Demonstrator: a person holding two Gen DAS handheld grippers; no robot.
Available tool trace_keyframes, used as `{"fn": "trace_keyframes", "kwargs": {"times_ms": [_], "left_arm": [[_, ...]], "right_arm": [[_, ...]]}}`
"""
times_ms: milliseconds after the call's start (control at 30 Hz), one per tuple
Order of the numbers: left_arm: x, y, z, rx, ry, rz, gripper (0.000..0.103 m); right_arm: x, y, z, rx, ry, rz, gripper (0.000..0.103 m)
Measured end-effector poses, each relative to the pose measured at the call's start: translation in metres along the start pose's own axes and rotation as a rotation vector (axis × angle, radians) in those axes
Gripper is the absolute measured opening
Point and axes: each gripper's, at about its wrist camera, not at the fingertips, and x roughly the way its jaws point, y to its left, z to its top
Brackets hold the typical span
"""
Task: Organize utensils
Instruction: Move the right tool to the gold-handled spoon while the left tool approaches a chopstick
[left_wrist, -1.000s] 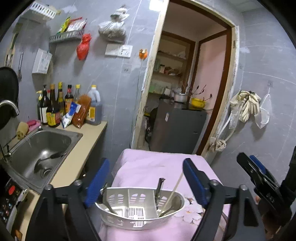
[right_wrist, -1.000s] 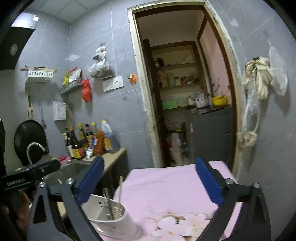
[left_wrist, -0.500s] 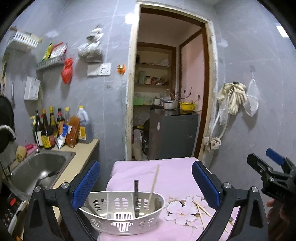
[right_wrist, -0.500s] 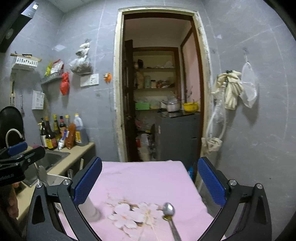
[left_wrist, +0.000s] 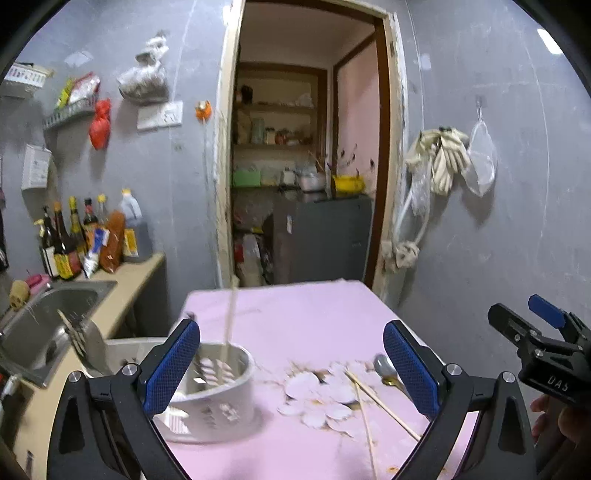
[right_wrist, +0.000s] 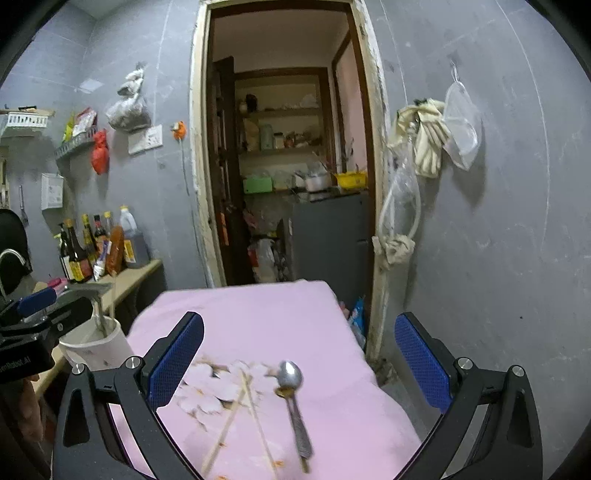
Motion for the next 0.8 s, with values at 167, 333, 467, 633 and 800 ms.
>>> {"fn": "trace_keyframes", "kwargs": {"times_ms": [167, 333, 467, 633, 800], "left_arm": [[0.022, -0.019, -0.017, 0.006, 0.087, -0.004, 0.1], [0.049, -0.04, -0.031, 0.042, 0.186, 0.019, 0.1], [0.069, -0.047, -0.04, 0.031, 0.247, 0.025, 0.1], [0.098, -0.054, -0.054, -0.012, 0.325, 0.035, 0.1], [0.124, -0.062, -0.072, -0.052, 0.372, 0.031, 0.091]], "right_arm": [[0.019, -0.028, -0.011, -0.008, 0.048, 0.006, 0.102], [0.044, -0.053, -0.02, -0.002, 0.105, 0.023, 0.102], [0.07, -0.068, -0.026, 0.004, 0.144, 0.06, 0.102], [0.111, -0.077, -0.036, -0.019, 0.198, 0.132, 0.102], [0.157, -0.077, -0.054, -0.041, 0.264, 0.225, 0.101]]}}
